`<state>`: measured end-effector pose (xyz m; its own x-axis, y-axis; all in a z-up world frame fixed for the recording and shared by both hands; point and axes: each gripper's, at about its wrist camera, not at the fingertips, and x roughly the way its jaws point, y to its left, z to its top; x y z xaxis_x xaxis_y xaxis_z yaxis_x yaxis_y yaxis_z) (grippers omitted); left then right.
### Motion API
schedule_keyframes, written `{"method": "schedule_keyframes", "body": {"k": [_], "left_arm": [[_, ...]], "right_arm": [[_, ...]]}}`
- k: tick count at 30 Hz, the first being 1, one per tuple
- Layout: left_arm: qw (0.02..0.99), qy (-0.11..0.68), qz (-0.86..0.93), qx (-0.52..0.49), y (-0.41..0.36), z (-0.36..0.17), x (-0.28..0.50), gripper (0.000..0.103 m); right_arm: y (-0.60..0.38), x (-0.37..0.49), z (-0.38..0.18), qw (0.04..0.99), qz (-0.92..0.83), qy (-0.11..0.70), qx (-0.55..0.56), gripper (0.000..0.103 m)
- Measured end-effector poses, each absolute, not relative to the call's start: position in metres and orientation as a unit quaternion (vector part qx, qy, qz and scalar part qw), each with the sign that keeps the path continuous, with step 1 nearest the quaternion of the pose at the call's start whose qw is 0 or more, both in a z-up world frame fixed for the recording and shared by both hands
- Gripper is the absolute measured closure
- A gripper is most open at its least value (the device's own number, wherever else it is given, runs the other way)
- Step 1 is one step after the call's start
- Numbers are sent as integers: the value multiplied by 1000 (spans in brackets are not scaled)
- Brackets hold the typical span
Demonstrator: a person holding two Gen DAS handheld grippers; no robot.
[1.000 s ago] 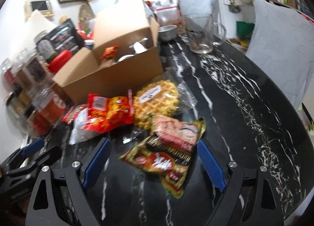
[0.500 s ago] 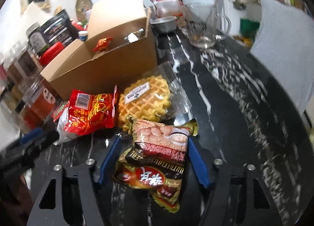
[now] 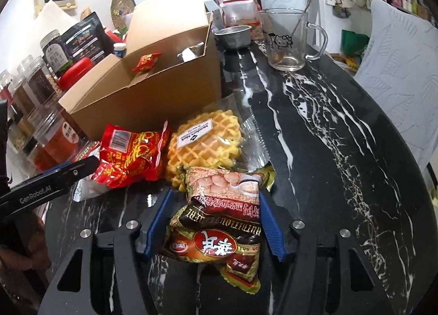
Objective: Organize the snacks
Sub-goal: 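Grasp the brown-and-red bread packet with the right tool, then grasp the long red strip snack packet with the left tool while the right tool holds the bread packet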
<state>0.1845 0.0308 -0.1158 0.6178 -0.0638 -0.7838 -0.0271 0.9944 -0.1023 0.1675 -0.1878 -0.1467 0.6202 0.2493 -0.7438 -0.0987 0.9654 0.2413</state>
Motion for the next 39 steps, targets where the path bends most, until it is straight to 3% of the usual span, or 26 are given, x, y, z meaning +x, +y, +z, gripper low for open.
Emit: {"method": "schedule_keyframes", "body": {"k": [8, 39], "left_arm": [[909, 414, 31, -27, 44, -103, 173, 19], [846, 492, -3, -204, 103, -141, 224, 19]], "right_arm": [[-187, 169, -148, 895, 94, 426, 87, 41], [-175, 187, -155, 889, 74, 447, 58, 40]]}}
